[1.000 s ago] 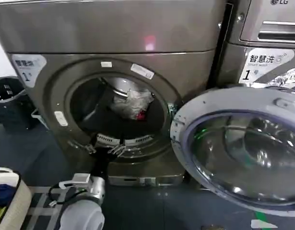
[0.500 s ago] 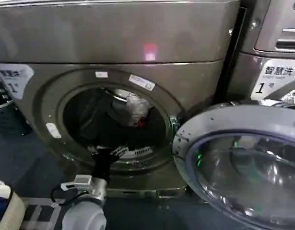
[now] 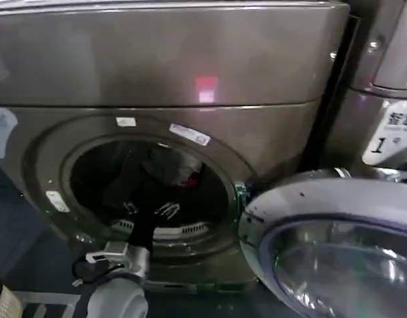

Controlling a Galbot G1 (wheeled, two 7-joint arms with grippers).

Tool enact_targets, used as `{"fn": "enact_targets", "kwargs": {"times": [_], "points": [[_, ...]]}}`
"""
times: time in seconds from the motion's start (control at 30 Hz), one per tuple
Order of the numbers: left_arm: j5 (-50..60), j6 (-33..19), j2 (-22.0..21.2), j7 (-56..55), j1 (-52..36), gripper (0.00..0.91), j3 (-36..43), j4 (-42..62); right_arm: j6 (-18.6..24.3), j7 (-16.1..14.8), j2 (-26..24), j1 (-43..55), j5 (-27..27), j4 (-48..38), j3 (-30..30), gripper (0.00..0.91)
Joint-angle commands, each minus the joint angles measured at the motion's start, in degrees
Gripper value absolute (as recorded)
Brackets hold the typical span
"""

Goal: Grasp the clothes from the dryer.

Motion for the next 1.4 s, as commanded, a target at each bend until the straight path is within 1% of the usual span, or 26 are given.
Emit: {"fn": "enact_targets", "kwargs": {"times": [0.03,0.4,0.63,0.7,0.83,1.0,1.1,1.23,1.33,1.4], "points": [[-0.19,0.06,0.2,-0.02,-0.04,0.907,-0.03,-0.08,0.0,0.01,0.18,-0.02,0.02,0.01,0.14,0.907],[-0.6,0.27,0.8,-0.02,-0.32,0.907,-0.15,-0.04,0.42,0.1,0.55,0.38,-0.06,-0.16,-0.02,0.907],[-0.68,0.24,0.58,-0.02,-0.44,0.907,-0.13,0.34,0.89,-0.54,0.77,0.65,-0.13,0.14,-0.32,0.907],[-0.73,0.24,0.5,-0.01,-0.48,0.907,-0.11,0.35,2.05,-0.25,0.78,0.61,1.17,0.24,-0.4,0.907],[-0.89,0.2,0.55,-0.01,-0.64,0.907,-0.14,0.42,2.17,-0.15,0.86,0.54,1.38,0.35,-0.33,0.907],[-0.78,-0.19,0.49,0.09,-1.56,0.907,-0.56,1.71,0.33,0.49,1.5,-0.06,1.03,1.16,0.23,0.907],[-1.8,-0.34,0.28,0.14,-3.84,0.907,-1.18,3.31,-0.45,0.42,1.67,-0.64,-1.05,1.26,1.08,0.907],[-3.75,0.15,-0.69,0.44,-10.0,0.907,-1.69,8.16,-3.12,1.83,1.83,-1.25,-1.78,2.07,1.9,0.907],[-5.52,1.11,-2.1,1.43,-17.4,0.907,-1.85,14.8,-3.95,2.84,1.98,-1.94,-1.84,1.84,2.88,0.907],[-5.33,1.1,-2.86,1.77,-21.05,0.907,-1.84,19.5,-3.81,2.84,2.27,-2.32,-1.66,1.4,3.56,0.907]]}}
